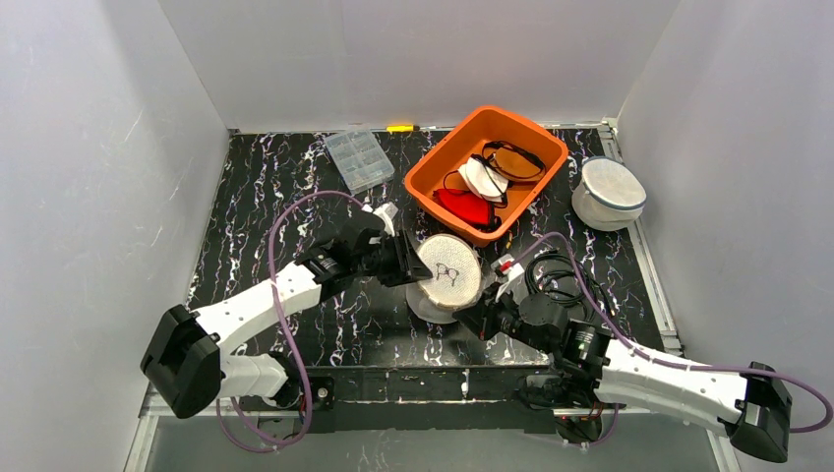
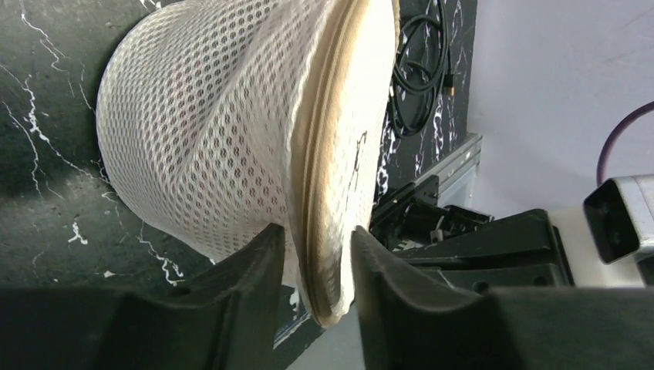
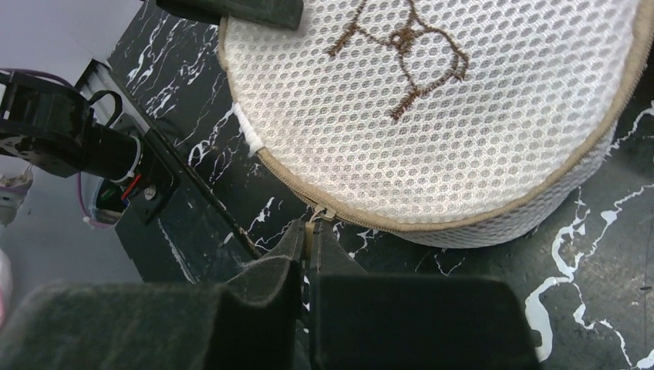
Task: Unzip the laundry bag and remove the bra
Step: Unzip the laundry bag at the center of the board.
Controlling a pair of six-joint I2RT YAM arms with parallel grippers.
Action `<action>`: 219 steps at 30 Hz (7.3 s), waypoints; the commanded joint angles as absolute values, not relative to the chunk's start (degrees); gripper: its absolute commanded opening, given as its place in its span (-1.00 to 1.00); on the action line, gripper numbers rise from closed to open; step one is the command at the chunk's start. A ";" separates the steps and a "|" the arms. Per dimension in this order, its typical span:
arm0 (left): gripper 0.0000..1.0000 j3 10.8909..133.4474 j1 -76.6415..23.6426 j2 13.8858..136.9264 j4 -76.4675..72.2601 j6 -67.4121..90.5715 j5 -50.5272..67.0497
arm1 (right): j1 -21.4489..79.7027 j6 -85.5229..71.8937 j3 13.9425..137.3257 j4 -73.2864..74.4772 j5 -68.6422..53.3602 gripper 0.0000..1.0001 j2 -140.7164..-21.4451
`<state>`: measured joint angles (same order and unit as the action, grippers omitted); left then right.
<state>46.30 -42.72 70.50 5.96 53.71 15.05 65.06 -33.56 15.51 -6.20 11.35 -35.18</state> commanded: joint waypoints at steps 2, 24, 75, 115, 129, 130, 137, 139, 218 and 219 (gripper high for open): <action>0.14 47.37 -42.03 70.19 5.95 50.79 15.14 | 65.16 -37.50 13.19 -12.36 15.55 -0.97 -33.74; 0.38 37.26 -55.49 51.86 12.81 70.15 -4.43 | 68.12 -47.96 13.56 -31.42 13.81 -0.97 -47.94; -1.00 43.73 -55.32 56.68 19.24 56.30 -5.97 | 72.86 -32.06 21.51 -4.64 17.29 -0.97 -36.07; 0.52 33.79 -55.68 46.56 11.37 65.74 -2.52 | 73.07 -39.98 20.38 -30.47 10.70 -0.97 -53.69; -0.22 33.40 -56.27 51.27 9.78 68.17 -7.50 | 73.61 -41.40 20.35 -35.48 9.25 -0.97 -56.44; -0.29 33.54 -56.32 51.22 10.21 68.13 -7.91 | 73.58 -41.33 20.28 -35.60 9.15 -0.97 -56.27; -0.96 35.50 -56.34 51.11 14.91 66.67 -10.88 | 73.70 -40.73 20.17 -33.43 8.92 -0.97 -54.57; -1.00 35.43 -56.26 49.84 16.42 66.55 -12.05 | 73.66 -40.24 20.41 -31.25 9.12 -0.97 -53.34; -0.29 39.42 -64.07 52.64 22.33 77.37 -21.57 | 75.13 -42.28 19.12 -34.97 10.94 -0.97 -52.36; -0.35 40.03 -64.07 52.89 23.13 77.23 -21.88 | 75.08 -42.28 19.14 -34.57 10.97 -0.97 -52.12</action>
